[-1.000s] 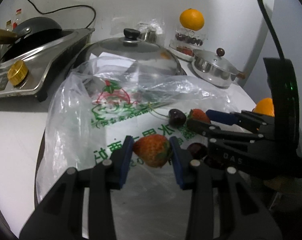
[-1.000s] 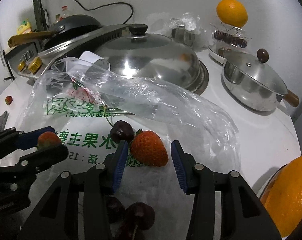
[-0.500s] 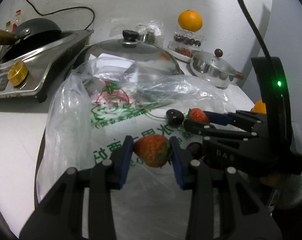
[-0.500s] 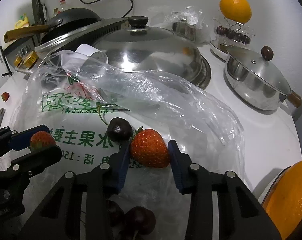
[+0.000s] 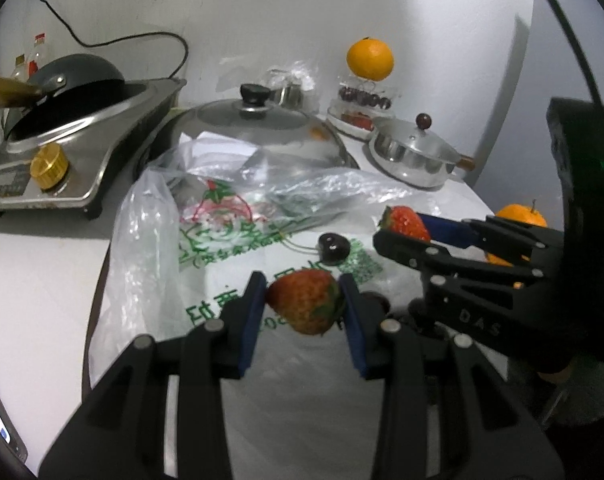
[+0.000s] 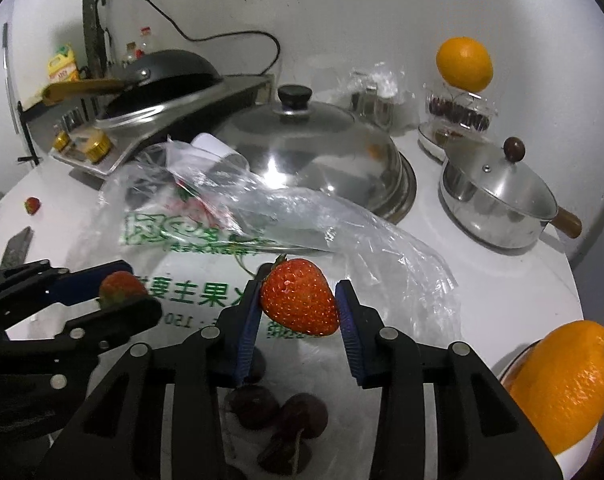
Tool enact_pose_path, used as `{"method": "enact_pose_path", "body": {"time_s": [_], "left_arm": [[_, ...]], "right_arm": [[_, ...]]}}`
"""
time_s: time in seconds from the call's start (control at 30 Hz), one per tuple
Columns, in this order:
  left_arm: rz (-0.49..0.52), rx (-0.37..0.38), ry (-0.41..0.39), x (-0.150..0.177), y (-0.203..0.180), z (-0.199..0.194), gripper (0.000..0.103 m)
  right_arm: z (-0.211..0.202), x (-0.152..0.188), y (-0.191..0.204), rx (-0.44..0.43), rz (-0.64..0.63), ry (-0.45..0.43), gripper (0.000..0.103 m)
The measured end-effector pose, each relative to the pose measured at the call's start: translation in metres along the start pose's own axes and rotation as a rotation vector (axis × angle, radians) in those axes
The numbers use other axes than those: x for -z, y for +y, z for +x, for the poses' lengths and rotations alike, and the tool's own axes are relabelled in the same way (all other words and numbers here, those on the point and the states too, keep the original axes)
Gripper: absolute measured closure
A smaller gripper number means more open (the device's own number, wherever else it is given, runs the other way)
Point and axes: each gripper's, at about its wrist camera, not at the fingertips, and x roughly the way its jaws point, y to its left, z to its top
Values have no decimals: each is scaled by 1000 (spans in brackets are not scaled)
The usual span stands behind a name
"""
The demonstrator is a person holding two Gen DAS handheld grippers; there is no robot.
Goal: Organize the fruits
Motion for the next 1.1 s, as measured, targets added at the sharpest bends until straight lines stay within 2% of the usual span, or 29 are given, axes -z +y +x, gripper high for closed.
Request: {"method": "enact_pose_path", "body": {"time_s": [0.5,0.77,1.1], "left_arm": [[33,1,-51,-2,-27,-34,65],[56,-6,-76,-8,-43,-42,65],[87,-2,-100,-11,-72,-52,65]], "right_arm": [[-58,7,-5,16,6,-77,63],[-89,9,-27,34,39,-125,63],[-121,26,-54,73,74,-155,63]]}}
